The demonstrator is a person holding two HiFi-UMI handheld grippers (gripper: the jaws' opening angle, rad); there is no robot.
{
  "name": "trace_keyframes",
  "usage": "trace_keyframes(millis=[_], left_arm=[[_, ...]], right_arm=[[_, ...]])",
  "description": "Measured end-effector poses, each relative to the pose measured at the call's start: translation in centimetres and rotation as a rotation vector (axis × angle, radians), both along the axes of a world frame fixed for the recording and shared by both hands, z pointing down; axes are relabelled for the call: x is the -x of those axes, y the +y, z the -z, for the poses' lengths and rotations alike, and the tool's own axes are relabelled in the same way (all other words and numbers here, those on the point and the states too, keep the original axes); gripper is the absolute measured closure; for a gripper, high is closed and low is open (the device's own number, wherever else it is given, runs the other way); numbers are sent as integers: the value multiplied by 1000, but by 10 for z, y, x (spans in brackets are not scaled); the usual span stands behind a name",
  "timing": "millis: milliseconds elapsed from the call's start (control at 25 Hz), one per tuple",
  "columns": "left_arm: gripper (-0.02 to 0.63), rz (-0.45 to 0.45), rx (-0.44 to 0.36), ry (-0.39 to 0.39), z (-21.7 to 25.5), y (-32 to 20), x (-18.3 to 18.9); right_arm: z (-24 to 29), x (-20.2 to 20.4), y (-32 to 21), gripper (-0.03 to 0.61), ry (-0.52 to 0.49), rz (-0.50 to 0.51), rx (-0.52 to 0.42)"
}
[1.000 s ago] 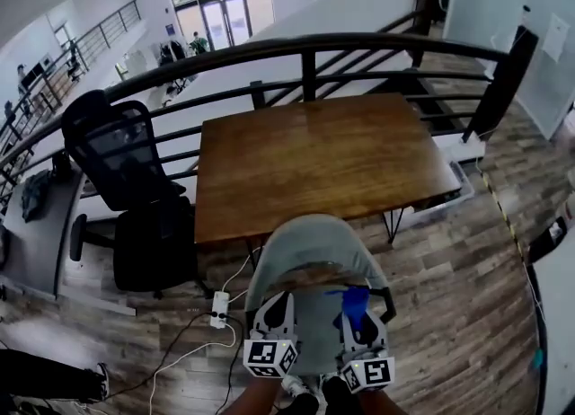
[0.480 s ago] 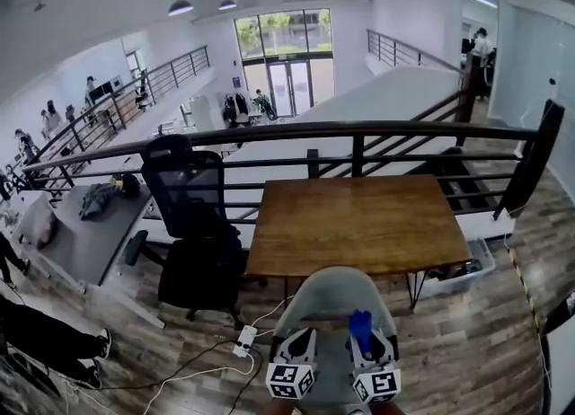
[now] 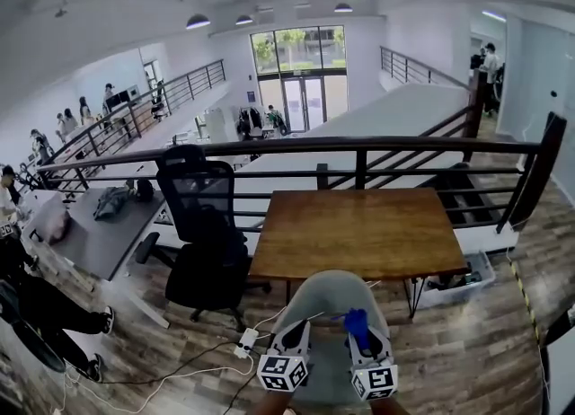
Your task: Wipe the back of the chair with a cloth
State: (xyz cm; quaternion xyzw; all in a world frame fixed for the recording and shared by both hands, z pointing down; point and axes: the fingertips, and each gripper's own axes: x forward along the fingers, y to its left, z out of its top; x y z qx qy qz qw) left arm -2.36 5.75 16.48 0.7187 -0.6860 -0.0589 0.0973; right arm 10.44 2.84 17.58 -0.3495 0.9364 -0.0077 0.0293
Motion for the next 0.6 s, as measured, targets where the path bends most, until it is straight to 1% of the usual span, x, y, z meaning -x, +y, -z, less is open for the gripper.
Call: trace_keyframes(millis=[120, 280, 440, 600], left_arm=[[612, 5, -28, -8, 12, 8, -3], [611, -16, -55, -32, 25, 13, -8], [611, -14, -49, -30, 27, 17, -7], [611, -16, -39, -6, 25, 27, -5]], right_arm=[[8, 1, 7, 456, -32, 13, -2], [19, 6, 13, 456, -40, 22, -26], [21, 13, 16, 456, -47, 41, -21], [20, 24, 26, 456, -50, 66, -14]])
